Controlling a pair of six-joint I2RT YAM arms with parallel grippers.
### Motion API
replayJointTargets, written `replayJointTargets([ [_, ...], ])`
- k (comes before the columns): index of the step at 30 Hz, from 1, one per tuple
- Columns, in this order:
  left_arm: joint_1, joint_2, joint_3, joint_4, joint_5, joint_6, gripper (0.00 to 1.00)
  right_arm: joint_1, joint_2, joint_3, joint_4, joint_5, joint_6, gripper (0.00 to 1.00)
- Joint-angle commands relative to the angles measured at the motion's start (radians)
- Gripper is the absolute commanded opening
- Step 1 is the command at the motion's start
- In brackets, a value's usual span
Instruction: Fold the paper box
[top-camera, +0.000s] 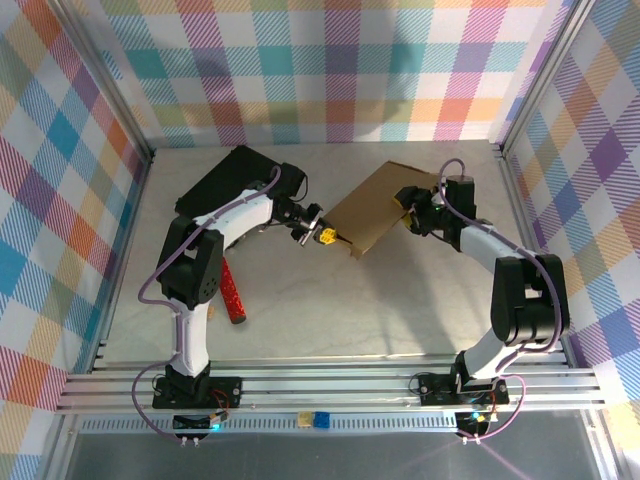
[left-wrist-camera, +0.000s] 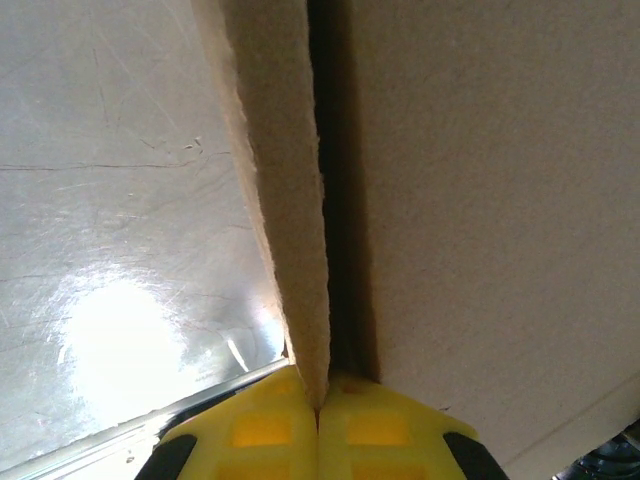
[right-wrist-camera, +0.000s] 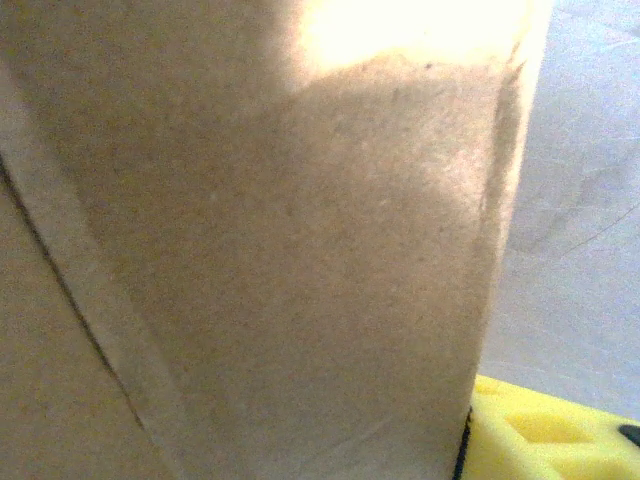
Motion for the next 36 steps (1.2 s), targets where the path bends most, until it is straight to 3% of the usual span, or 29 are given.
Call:
replayJointTargets([
  [1, 0.001, -0.05, 0.001, 0.008, 0.066, -0.002, 0.0, 0.024, -0.01, 0.018, -0.036, 0.061, 0.014, 0.57],
  [3, 0.001, -0.053, -0.001, 0.014, 0.065, -0.007, 0.0, 0.033, -0.024, 0.019, -0.053, 0.091, 0.021, 0.53],
  [9, 0.004, -0.088, 0.013, -0.005, 0.038, -0.001, 0.41, 0.045, -0.085, 0.023, -0.139, 0.173, 0.031, 0.48],
  [13, 0.019, -0.147, 0.063, -0.138, -0.066, 0.093, 0.51, 0.045, -0.132, 0.081, -0.312, 0.24, 0.027, 0.48],
  [17, 0.024, -0.21, 0.165, -0.226, -0.246, 0.229, 0.53, 0.048, -0.133, 0.2, -0.579, 0.294, 0.017, 0.5],
  [20, -0.001, -0.216, 0.276, -0.303, -0.346, 0.412, 0.54, 0.051, -0.128, 0.275, -0.754, 0.341, 0.003, 0.5],
  [27, -0.212, -0.238, 0.386, -0.403, -0.534, 0.911, 0.56, 0.051, -0.115, 0.365, -1.066, 0.393, 0.029, 0.47],
  [30, -0.281, -0.293, 0.31, -0.327, -0.557, 1.032, 0.59, 0.051, -0.111, 0.373, -1.147, 0.389, 0.052, 0.47],
  [36, -0.361, -0.357, 0.232, -0.255, -0.496, 1.178, 0.65, 0.054, -0.097, 0.396, -1.262, 0.398, 0.122, 0.47],
])
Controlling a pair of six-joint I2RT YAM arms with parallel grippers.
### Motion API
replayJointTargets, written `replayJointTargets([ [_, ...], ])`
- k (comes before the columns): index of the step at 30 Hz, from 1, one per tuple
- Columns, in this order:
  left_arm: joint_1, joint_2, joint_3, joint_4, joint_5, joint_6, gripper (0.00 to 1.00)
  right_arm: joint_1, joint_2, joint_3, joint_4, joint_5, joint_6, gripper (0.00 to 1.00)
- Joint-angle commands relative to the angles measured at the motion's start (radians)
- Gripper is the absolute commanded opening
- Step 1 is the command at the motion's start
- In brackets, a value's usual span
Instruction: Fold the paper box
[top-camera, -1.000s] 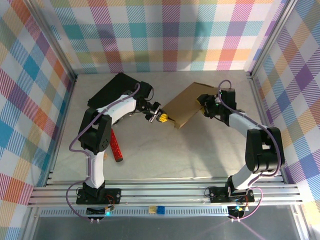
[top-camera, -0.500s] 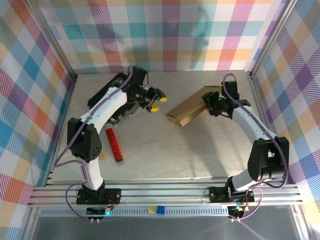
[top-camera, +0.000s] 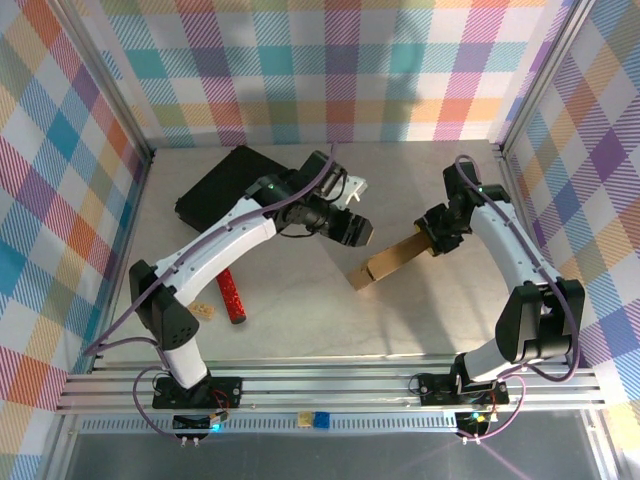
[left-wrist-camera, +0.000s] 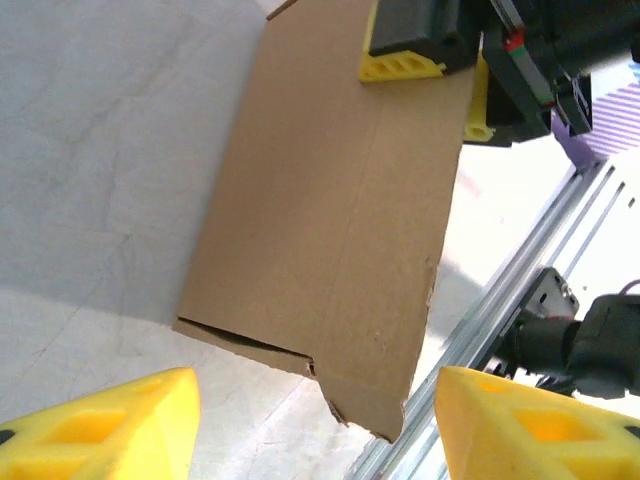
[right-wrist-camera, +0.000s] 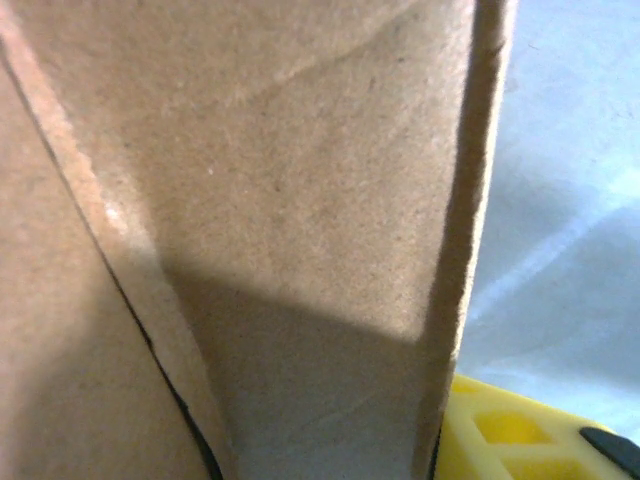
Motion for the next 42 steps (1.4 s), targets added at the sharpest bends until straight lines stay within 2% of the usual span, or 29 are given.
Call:
replayJointTargets([
  [1, -0.034, -0.051, -0.011, 0.043, -0.002, 0.193, 0.65, 0.007, 0.015, 0.032, -0.135, 0.016, 0.059, 0.47],
  [4, -0.08, -0.023, 0.01, -0.002, -0.05, 0.273, 0.66, 0.013, 0.048, 0.075, -0.186, 0.033, 0.066, 0.48],
  [9, -0.131, 0.06, 0.092, -0.049, -0.084, 0.333, 0.68, 0.035, 0.096, 0.148, -0.249, 0.083, 0.067, 0.48],
  [14, -0.162, 0.155, 0.184, -0.086, -0.159, 0.366, 0.69, 0.048, 0.136, 0.177, -0.276, 0.106, 0.077, 0.49],
  [22, -0.196, 0.263, 0.259, -0.089, -0.262, 0.405, 0.68, 0.061, 0.193, 0.235, -0.279, 0.127, 0.071, 0.49],
  [25, -0.201, 0.3, 0.268, -0.082, -0.332, 0.403, 0.66, 0.065, 0.218, 0.262, -0.282, 0.129, 0.066, 0.49],
  [29, -0.201, 0.322, 0.269, -0.052, -0.4, 0.387, 0.62, 0.071, 0.238, 0.282, -0.277, 0.127, 0.06, 0.5],
  [33, -0.201, 0.333, 0.262, -0.049, -0.414, 0.381, 0.54, 0.072, 0.247, 0.293, -0.27, 0.121, 0.056, 0.5],
  [42, -0.204, 0.333, 0.234, -0.036, -0.477, 0.394, 0.37, 0.078, 0.264, 0.337, -0.246, 0.093, 0.04, 0.59],
])
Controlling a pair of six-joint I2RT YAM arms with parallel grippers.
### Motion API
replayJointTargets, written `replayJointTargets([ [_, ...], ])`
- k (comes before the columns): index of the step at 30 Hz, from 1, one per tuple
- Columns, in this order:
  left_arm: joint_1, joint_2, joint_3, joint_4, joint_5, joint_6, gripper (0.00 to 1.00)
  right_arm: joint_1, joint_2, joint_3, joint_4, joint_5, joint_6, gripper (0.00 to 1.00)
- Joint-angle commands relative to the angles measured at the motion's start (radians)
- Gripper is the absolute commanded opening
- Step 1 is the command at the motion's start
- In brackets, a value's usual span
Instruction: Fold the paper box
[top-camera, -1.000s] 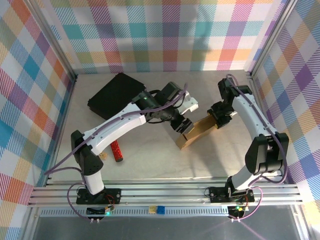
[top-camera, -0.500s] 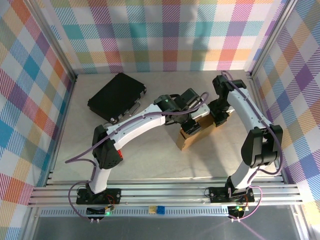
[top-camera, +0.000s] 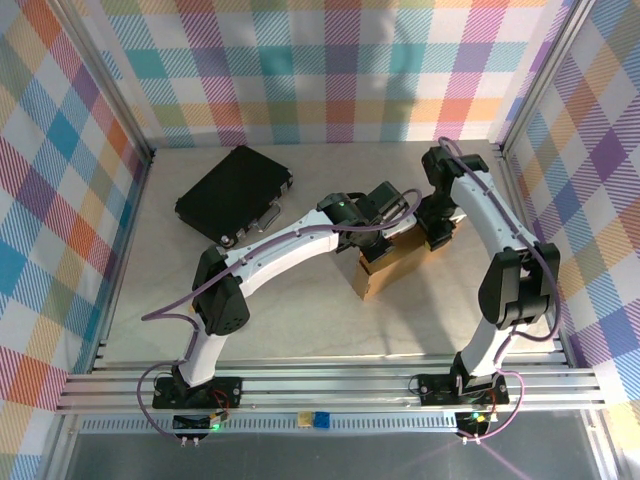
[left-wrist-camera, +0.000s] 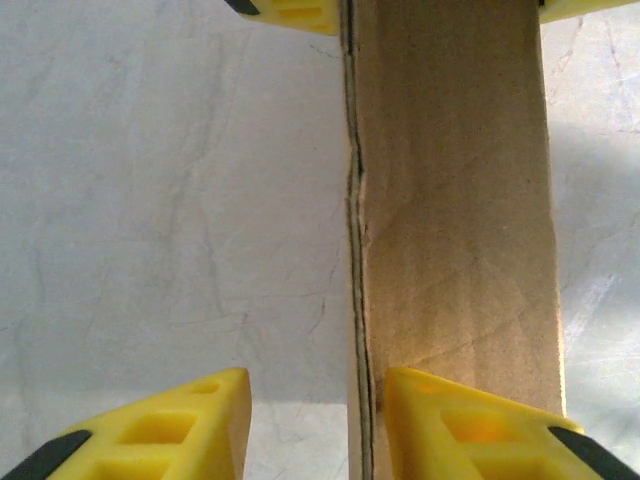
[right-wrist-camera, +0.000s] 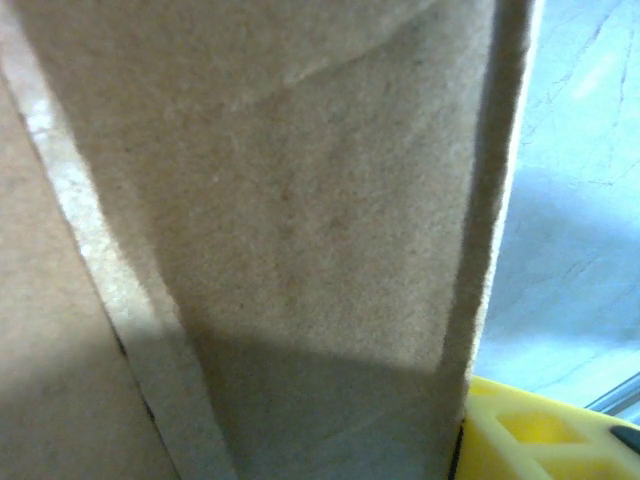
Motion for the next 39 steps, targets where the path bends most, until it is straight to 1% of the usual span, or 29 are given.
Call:
replayJointTargets([
  [1, -0.015, 0.001, -0.006, 0.012, -0.04, 0.026, 0.35, 0.007, 0.019, 0.036, 0.015, -0.02, -0.012, 0.6],
  [2, -0.015, 0.005, -0.006, 0.009, -0.043, 0.031, 0.34, 0.007, 0.019, 0.04, 0.02, -0.024, -0.013, 0.6],
  [8, -0.021, 0.009, -0.026, 0.012, -0.084, 0.052, 0.32, 0.009, 0.022, 0.056, 0.049, -0.053, -0.021, 0.65],
  [12, -0.023, 0.019, -0.041, 0.01, -0.122, 0.067, 0.22, 0.012, 0.018, 0.063, 0.084, -0.071, -0.042, 0.71],
  [17, -0.023, 0.028, -0.086, 0.026, -0.19, 0.075, 0.18, 0.018, 0.015, 0.106, 0.132, -0.098, -0.112, 0.77],
  [21, -0.023, 0.025, -0.121, 0.054, -0.236, 0.088, 0.14, 0.021, 0.003, 0.153, 0.14, -0.089, -0.181, 0.81],
  [25, -0.021, 0.018, -0.14, 0.082, -0.262, 0.121, 0.12, 0.021, -0.029, 0.183, 0.133, -0.066, -0.258, 0.84],
  [29, -0.02, -0.015, -0.186, 0.115, -0.245, 0.187, 0.11, 0.011, -0.1, 0.177, 0.199, -0.015, -0.406, 0.85],
  [31, -0.016, -0.032, -0.216, 0.126, -0.24, 0.219, 0.11, -0.004, -0.141, 0.157, 0.267, -0.002, -0.517, 0.83],
  [33, -0.005, -0.057, -0.252, 0.135, -0.226, 0.252, 0.1, -0.03, -0.182, 0.125, 0.333, 0.002, -0.644, 0.79],
  [37, 0.027, -0.112, -0.323, 0.151, -0.193, 0.298, 0.08, -0.088, -0.266, 0.006, 0.503, -0.111, -0.862, 0.73],
  [39, 0.045, -0.136, -0.352, 0.153, -0.181, 0.321, 0.0, -0.125, -0.304, -0.065, 0.576, -0.185, -0.948, 0.68],
])
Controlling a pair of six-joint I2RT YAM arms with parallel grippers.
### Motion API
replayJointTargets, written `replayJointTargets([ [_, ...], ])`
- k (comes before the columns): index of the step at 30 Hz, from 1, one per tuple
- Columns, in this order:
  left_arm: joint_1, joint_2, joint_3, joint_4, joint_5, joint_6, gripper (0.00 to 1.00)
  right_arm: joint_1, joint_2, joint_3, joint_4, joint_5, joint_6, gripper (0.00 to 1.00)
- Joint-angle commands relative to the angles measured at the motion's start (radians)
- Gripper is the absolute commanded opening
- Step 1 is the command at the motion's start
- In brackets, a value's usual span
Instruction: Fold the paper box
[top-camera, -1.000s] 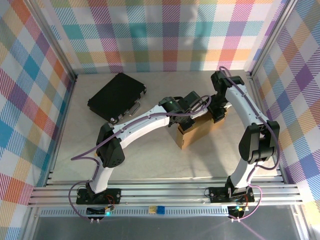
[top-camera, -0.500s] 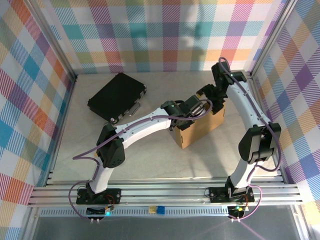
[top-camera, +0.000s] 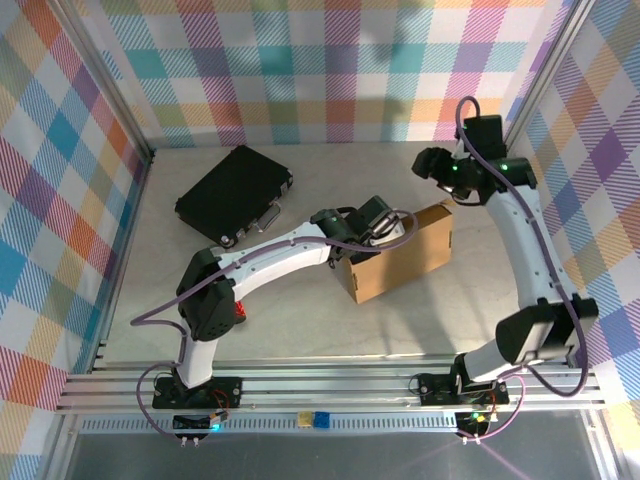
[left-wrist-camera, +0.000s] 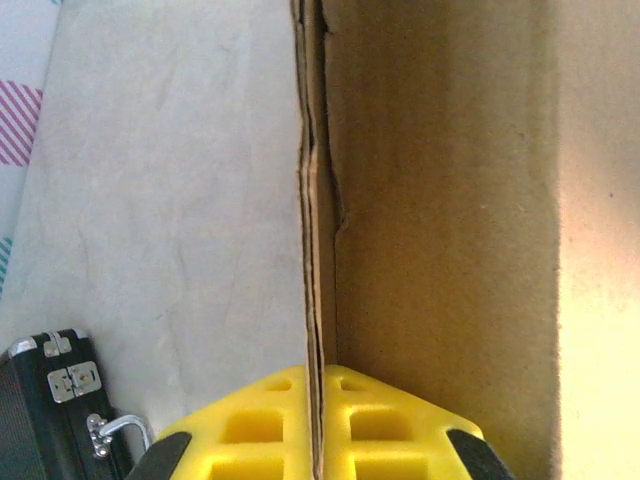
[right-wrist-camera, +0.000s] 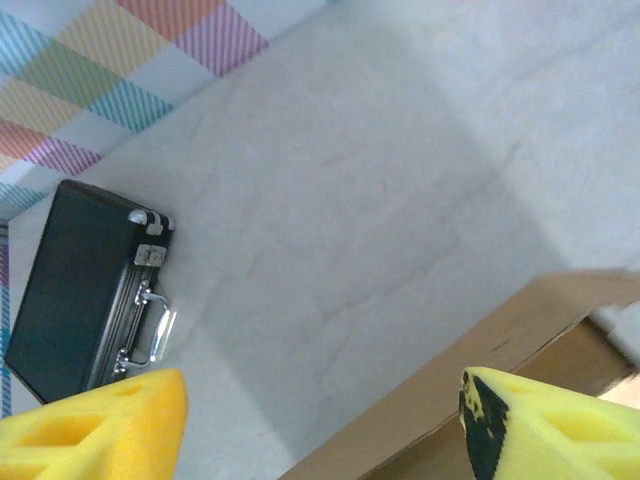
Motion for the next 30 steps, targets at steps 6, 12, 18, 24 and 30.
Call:
replayJointTargets([
  [6, 0.061, -0.1, -0.127, -0.055, 0.097, 0.138, 0.0, -0.105, -0.079, -0.196, 0.213, -0.226, -0.506, 0.57],
  [12, 0.084, -0.204, -0.22, -0.003, 0.143, 0.228, 0.0, -0.129, -0.104, -0.286, 0.194, -0.378, -0.792, 0.53],
  [18, 0.126, -0.241, -0.243, -0.026, 0.184, 0.264, 0.0, -0.135, -0.093, -0.33, 0.152, -0.507, -0.952, 0.51],
  [24, 0.166, -0.258, -0.274, -0.038, 0.198, 0.272, 0.0, -0.142, -0.097, -0.352, 0.118, -0.568, -1.031, 0.51],
  [30, 0.191, -0.294, -0.309, -0.039, 0.228, 0.275, 0.0, -0.14, -0.096, -0.378, 0.082, -0.564, -1.139, 0.4],
])
